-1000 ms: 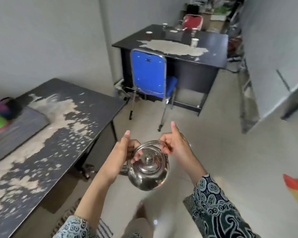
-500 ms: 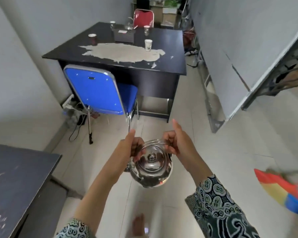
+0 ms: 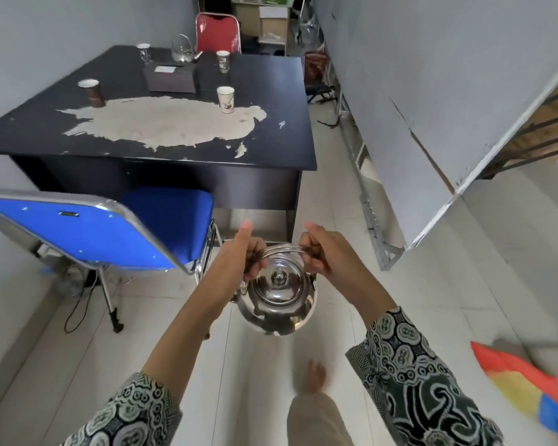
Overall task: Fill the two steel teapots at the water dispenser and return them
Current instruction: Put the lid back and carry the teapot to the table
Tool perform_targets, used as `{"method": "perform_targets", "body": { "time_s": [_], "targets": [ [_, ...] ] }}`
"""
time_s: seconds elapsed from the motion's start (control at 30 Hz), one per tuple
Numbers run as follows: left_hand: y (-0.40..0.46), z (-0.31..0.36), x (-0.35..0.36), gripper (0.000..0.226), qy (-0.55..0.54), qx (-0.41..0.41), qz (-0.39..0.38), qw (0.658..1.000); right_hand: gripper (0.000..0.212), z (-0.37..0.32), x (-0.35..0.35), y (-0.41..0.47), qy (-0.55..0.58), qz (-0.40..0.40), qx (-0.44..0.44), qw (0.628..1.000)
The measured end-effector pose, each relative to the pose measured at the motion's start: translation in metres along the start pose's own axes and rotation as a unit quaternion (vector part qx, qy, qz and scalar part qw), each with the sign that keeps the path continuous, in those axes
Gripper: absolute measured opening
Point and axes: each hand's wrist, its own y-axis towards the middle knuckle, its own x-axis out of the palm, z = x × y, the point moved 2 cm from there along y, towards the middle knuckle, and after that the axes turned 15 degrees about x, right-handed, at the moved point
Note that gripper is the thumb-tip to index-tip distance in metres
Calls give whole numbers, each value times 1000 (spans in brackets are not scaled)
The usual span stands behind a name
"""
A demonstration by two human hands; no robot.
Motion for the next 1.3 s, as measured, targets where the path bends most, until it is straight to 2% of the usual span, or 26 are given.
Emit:
{"method": "perform_targets", "body": {
  "time_s": [0.1, 0.23, 0.37, 0.57, 0.77, 0.9, 1.03, 1.17, 1.3],
  "targets": [
    [58, -11, 10, 71, 3, -9, 26, 1000, 51, -24, -36, 49, -57, -79, 14, 995],
    [136, -20, 24, 69, 16, -22, 77, 997, 46, -65, -81, 115, -157, -188, 38, 969],
    [206, -26, 26, 60, 37, -20, 111, 993, 40, -106, -110, 179, -224, -233, 26, 946],
    [304, -45, 1, 49, 16, -47, 170, 984, 30, -153, -130, 286, -195, -306, 23, 931],
    [388, -55, -34, 45, 18, -27, 232, 972, 24, -201, -126, 378, -185, -366, 27, 912],
    [431, -67, -57, 43, 27, 10, 307, 951, 23, -226, -116, 439, -188, -396, 31, 898],
    [462, -85, -69, 24, 54, 12, 405, 913, 28, -237, -103, 497, -190, -413, 25, 891],
    [476, -112, -66, 41, 103, -54, 450, 886, 35, -241, -86, 551, -198, -410, 4, 891],
    [492, -131, -51, 50, 190, -80, 436, 876, 30, -253, -76, 592, -183, -444, 1, 877]
  ]
}}
